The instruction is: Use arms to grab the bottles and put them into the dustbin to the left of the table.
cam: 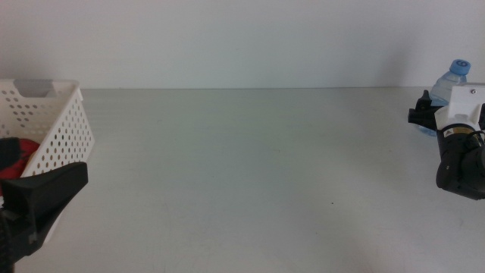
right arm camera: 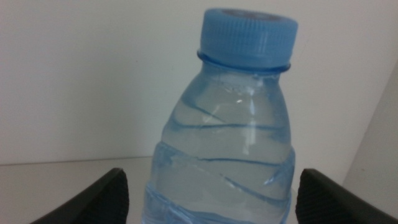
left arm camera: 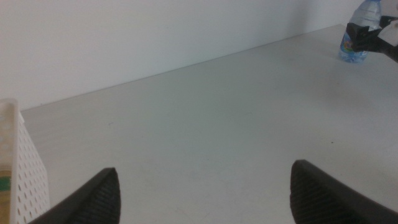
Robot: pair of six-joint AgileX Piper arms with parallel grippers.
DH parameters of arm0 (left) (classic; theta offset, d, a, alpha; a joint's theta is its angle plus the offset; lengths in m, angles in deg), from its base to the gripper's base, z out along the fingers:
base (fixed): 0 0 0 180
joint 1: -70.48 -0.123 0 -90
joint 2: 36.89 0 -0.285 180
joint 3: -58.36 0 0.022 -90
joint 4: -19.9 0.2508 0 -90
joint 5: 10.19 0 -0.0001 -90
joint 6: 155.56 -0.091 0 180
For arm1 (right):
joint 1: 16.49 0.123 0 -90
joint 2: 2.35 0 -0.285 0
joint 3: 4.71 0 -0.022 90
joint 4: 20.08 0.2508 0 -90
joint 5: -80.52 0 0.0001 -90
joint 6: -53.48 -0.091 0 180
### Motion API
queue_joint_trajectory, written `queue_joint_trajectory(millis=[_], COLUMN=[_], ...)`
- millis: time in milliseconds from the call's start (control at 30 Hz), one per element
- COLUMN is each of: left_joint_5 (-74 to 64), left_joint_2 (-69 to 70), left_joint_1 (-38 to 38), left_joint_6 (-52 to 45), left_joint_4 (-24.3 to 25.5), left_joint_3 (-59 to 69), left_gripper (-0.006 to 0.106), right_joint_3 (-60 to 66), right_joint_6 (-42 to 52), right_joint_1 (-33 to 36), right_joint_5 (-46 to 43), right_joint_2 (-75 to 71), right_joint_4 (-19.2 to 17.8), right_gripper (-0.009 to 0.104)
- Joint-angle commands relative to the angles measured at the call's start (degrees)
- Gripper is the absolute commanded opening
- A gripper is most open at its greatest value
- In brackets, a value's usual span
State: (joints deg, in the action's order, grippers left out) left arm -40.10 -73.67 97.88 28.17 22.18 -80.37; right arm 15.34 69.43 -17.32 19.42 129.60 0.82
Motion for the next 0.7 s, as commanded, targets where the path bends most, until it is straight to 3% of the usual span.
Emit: queue_joint_trajectory(millis=[0, 167, 333, 467, 533, 567, 667], left_joint_5=[4.4, 4.4, 4.4, 4.4, 4.4, 4.4, 4.4], left_joint_2=[-0.1, -0.1, -0.1, -0.1, -0.1, -0.1, -0.1], left_joint_1=[-0.1, -0.1, -0.1, -0.1, -0.1, -0.1, -0.1], left_joint_6=[0.7, 0.7, 0.7, 0.7, 0.7, 0.7, 0.7], left_joint_4=[0.0, 0.0, 0.0, 0.0, 0.0, 0.0, 0.0], left_joint_3=[-1.4, -1.4, -1.4, -1.4, -1.4, -1.4, -1.4], left_gripper=[0.094, 0.094, 0.094, 0.094, 0.094, 0.094, 0.094], right_joint_3=[-2.2, -3.6, -4.8, -4.8, -4.8, -4.8, -4.8], right_joint_6=[1.6, 2.3, 4.4, 4.6, 4.7, 4.6, 3.5], right_joint_1=[-0.4, -0.4, -0.4, -0.4, -0.4, 0.1, 2.2], right_joint_5=[-4.2, -4.2, -4.2, -4.1, -4.1, -3.9, -1.4], right_joint_2=[-2.2, -0.6, 0.6, 0.6, 0.6, 0.0, -3.2], right_joint_4=[0.3, 1.5, 2.3, 2.3, 2.3, -0.4, -5.1], right_gripper=[0.072, 0.071, 0.058, 0.041, 0.028, -0.002, -0.001])
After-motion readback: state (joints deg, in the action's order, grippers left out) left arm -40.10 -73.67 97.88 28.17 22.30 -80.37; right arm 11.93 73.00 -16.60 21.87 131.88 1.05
